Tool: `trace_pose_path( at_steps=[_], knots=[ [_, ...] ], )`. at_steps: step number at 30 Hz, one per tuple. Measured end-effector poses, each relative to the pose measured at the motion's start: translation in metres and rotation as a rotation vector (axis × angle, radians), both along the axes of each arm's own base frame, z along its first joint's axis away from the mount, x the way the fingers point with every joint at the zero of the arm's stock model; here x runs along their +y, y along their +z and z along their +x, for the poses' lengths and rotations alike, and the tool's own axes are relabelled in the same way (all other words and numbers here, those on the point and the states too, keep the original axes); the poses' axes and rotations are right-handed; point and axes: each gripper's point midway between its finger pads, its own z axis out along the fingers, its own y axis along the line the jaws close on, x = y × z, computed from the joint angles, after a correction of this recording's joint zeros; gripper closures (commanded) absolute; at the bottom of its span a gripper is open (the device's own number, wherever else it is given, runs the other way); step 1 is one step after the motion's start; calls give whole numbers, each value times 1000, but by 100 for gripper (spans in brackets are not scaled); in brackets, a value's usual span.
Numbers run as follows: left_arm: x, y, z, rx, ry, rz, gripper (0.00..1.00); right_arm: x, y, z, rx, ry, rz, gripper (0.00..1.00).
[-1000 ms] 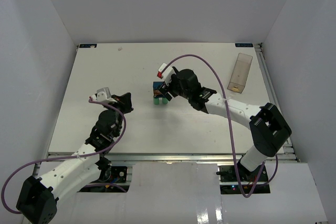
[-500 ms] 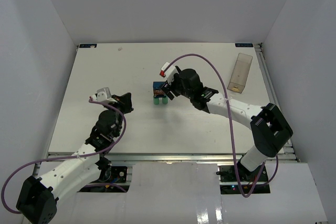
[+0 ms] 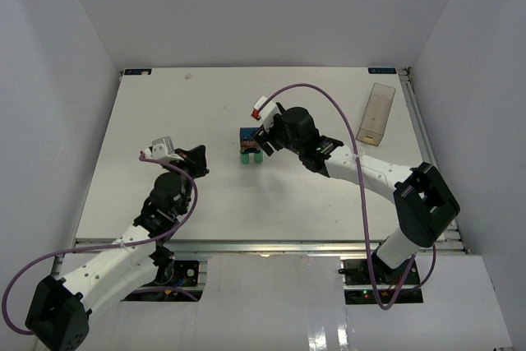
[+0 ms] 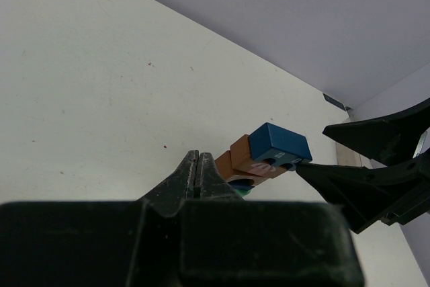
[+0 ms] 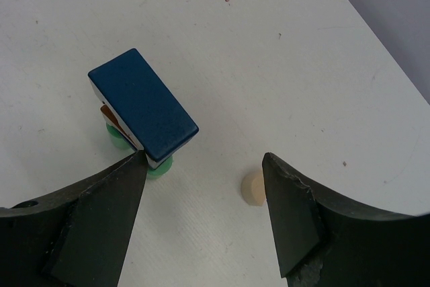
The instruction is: Build the wood block tower
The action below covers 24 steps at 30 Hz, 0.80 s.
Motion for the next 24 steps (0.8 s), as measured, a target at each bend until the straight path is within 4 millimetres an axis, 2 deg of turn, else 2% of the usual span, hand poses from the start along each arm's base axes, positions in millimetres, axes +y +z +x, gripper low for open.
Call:
trace_pose_path(
  at_steps=[24],
  knots=[
    [-1, 1, 0, -3, -5, -2, 100, -3, 0, -6, 11, 10, 7, 25]
  ],
)
